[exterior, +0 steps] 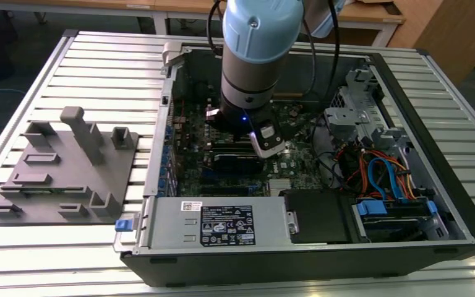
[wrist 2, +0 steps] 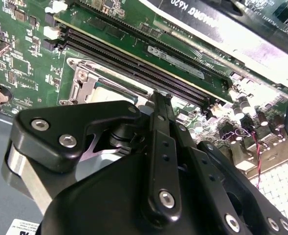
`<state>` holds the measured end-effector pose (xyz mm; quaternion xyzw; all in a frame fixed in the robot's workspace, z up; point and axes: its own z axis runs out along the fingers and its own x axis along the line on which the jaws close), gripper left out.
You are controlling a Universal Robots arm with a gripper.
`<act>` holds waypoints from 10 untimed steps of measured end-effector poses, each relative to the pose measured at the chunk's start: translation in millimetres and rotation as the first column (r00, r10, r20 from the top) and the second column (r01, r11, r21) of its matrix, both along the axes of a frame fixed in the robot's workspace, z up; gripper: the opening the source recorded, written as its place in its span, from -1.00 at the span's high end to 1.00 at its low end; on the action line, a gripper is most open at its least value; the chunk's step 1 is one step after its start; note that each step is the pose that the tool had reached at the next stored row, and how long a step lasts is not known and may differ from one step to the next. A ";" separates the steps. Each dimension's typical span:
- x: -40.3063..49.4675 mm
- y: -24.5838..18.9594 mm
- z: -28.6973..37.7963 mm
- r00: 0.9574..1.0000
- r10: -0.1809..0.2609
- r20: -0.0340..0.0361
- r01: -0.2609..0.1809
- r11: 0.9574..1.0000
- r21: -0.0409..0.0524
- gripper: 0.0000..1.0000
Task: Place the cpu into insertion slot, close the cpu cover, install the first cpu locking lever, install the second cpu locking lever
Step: 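Install the second cpu locking lever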
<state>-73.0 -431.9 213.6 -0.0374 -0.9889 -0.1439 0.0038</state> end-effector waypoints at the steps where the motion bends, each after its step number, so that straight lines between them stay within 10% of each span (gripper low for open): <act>1: 0.0 -0.3 0.0 1.000 0.000 0.000 0.000 1.000 0.000 0.80; 10: -1.6 -1.1 -2.2 1.000 0.000 0.000 0.000 1.000 0.003 0.80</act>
